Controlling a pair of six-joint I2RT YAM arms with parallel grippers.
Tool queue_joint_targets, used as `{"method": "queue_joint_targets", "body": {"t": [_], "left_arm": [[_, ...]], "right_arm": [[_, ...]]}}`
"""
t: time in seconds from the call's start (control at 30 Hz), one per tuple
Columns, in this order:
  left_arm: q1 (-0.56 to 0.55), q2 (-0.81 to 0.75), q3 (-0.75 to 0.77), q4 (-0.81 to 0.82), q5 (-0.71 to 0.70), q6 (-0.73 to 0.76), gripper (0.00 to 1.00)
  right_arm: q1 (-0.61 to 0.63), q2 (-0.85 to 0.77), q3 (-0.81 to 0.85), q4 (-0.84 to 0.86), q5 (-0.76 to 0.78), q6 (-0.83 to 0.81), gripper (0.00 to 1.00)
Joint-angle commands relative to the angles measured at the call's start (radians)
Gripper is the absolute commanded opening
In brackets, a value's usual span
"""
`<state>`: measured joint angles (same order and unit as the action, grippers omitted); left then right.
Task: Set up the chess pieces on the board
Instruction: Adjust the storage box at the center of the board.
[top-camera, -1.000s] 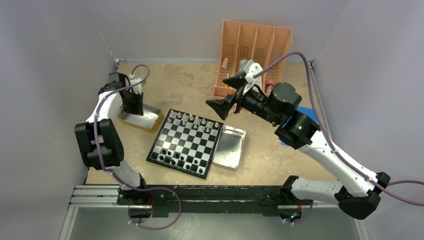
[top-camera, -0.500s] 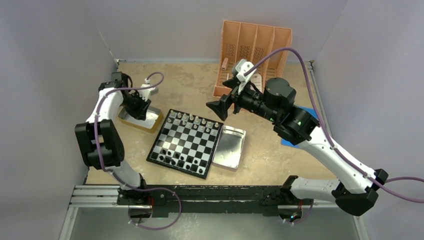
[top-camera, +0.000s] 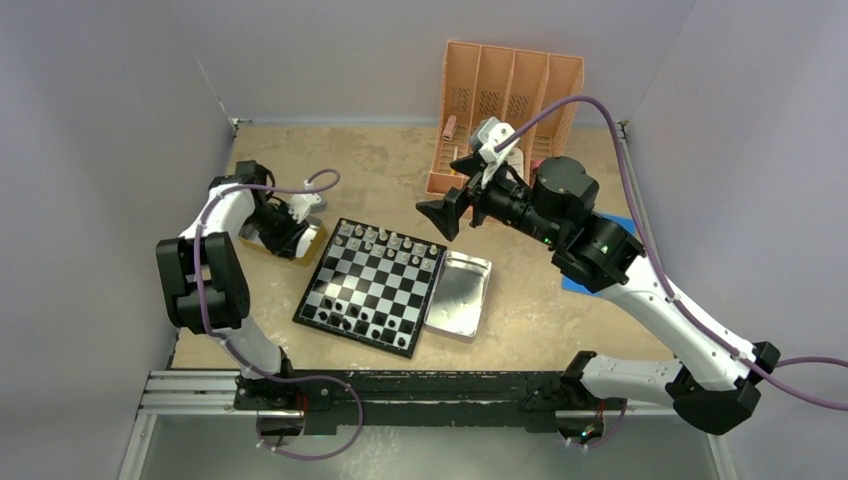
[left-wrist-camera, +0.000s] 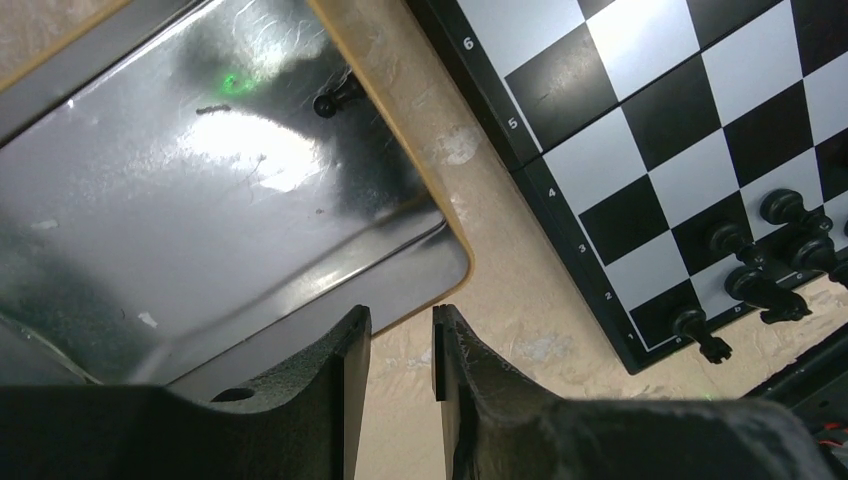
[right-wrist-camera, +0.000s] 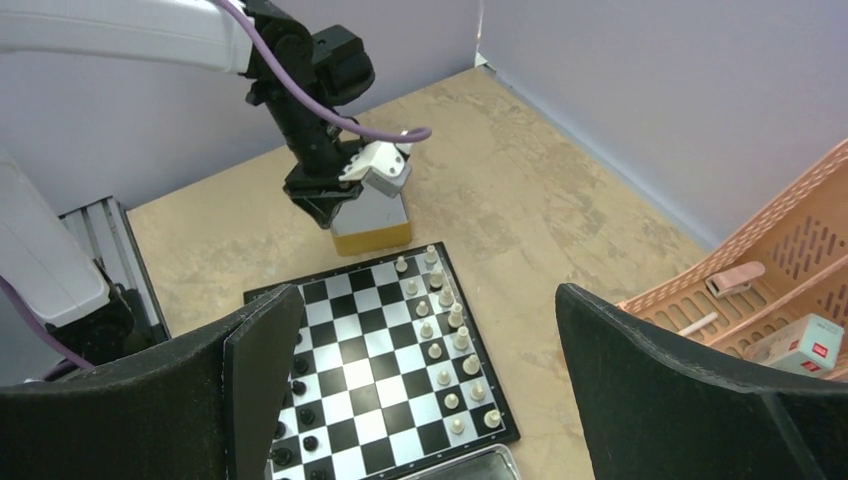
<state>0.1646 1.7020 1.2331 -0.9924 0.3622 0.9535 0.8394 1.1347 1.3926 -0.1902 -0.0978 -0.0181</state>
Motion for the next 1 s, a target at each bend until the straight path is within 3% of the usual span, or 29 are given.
{"method": "queue_joint_targets", "body": {"t": [0.0,0.23,0.53,0.67,0.97], "left_arm": [[-0.024,0.022,-0.018,0.038,0.025,0.053,0.28],[-0.041,0.049,-0.038,0.115,-0.015,0.035,0.27],[-0.042,0.102,0.054,0.132,-0.009,-0.073,0.06],[-0.042,0.111,0.084,0.124,0.013,-0.118,0.04],[-0.063,0.137,0.112,0.179,0.004,-0.393,0.0]], "right_arm": [[0.004,-0.046,0.008,0.044,0.038,0.01,0.99],[0.004,-0.062,0.012,0.043,0.079,0.011,0.99],[0.004,-0.059,0.006,0.06,0.091,0.038,0.99],[0.004,-0.058,0.005,0.064,0.083,0.034,0.99],[0.004,-0.065,-0.004,0.069,0.078,0.029,0.99]]}}
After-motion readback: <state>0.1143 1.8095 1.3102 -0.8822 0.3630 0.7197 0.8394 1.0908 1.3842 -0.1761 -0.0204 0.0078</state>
